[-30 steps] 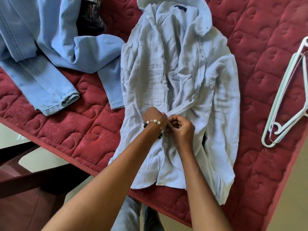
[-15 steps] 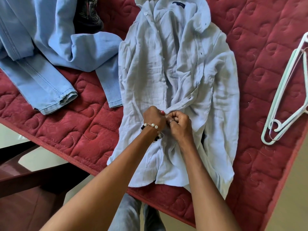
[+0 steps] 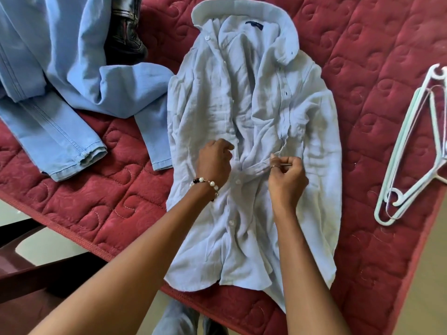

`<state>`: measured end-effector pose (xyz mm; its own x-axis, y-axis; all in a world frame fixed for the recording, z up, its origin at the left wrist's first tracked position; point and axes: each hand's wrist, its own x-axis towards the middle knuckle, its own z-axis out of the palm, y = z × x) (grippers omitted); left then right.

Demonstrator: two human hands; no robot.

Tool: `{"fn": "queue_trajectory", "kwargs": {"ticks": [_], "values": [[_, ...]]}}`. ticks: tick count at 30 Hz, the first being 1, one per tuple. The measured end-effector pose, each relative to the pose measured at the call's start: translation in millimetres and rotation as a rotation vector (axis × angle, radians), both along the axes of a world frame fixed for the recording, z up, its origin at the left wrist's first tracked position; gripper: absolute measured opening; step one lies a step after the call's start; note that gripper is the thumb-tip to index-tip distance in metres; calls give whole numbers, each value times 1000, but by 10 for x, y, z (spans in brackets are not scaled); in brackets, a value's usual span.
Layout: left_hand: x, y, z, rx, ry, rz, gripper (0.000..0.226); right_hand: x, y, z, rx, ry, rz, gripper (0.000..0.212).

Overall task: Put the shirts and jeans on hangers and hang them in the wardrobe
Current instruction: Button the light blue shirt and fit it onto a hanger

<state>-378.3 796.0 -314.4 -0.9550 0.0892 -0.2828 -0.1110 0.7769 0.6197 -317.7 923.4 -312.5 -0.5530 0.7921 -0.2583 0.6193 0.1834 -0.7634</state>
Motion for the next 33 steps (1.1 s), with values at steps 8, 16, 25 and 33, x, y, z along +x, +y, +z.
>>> {"fn": "queue_trajectory", "kwargs": {"ticks": [8,16,25,33], "values": [[-290,202,-94,-44,-113,140,20,-224,22,-71,127,-283,33,25],[-380,217,-192,-9,-198,284,19,-141,-112,-221,30,-205,-18,34],[-448,156,-216,32,-240,249,6,-192,-91,-255,91,-312,155,43],[-364,141,-131,84,-160,291,6,132,127,-191,-280,-49,-101,21]]}}
